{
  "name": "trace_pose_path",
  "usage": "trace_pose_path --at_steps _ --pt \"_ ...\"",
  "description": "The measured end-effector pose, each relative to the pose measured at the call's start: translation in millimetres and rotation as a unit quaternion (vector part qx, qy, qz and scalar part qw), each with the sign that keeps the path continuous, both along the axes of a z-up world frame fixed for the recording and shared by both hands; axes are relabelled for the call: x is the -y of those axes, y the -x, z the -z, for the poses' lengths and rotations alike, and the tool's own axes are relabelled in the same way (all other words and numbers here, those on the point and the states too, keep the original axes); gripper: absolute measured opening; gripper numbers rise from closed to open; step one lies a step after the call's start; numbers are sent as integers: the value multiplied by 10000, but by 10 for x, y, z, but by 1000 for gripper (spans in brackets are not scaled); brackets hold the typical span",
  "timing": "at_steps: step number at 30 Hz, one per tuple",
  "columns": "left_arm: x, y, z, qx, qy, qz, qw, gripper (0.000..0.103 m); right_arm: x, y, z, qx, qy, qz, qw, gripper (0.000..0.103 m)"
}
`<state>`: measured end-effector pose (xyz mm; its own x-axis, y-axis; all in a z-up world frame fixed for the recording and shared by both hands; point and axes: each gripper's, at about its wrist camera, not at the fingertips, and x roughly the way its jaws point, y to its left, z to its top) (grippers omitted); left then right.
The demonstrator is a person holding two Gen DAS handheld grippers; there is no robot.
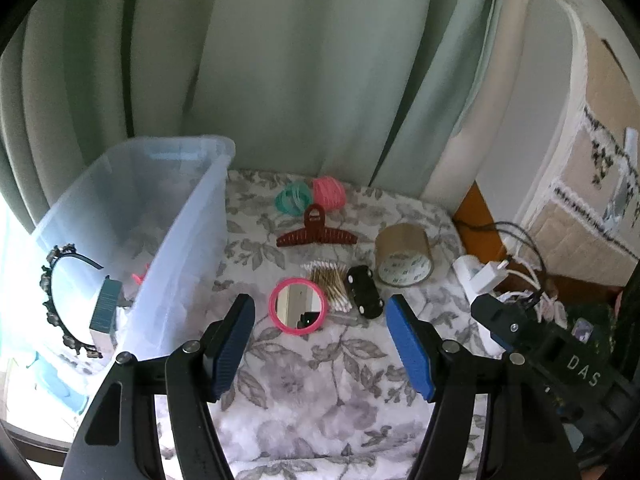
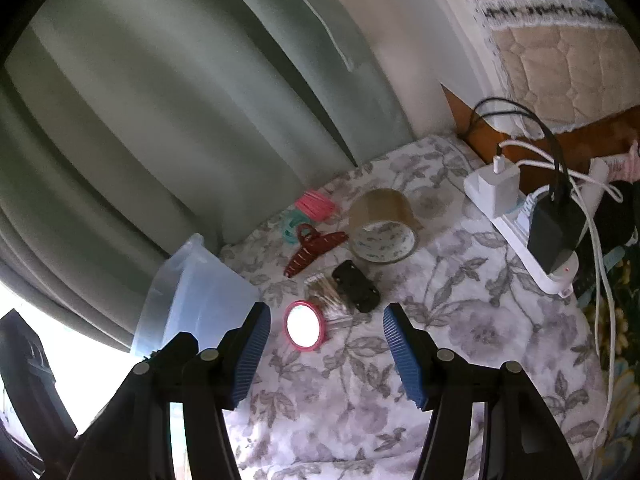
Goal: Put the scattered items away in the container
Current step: 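Withdraw both grippers from the box and move toward the pink mirror and tape roll, then grasp the pink round mirror with the left gripper while the right gripper grasps the brown tape roll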
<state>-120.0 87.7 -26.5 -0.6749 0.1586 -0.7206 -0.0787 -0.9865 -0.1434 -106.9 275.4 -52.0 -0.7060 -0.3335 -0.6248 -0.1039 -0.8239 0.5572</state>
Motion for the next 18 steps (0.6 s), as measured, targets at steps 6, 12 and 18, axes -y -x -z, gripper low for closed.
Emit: trace_pose_path --at_steps 6,12,18 --pt "-59 170 282 273 88 93 9995 69 -23 163 180 211 -36 -8 9998 63" --pt "-42 371 574 508 76 109 9986 69 -28 344 350 385 -99 -30 9992 63" --pt "-8 547 820 705 29 71 9975 69 -71 525 526 527 -137 23 9985 66"
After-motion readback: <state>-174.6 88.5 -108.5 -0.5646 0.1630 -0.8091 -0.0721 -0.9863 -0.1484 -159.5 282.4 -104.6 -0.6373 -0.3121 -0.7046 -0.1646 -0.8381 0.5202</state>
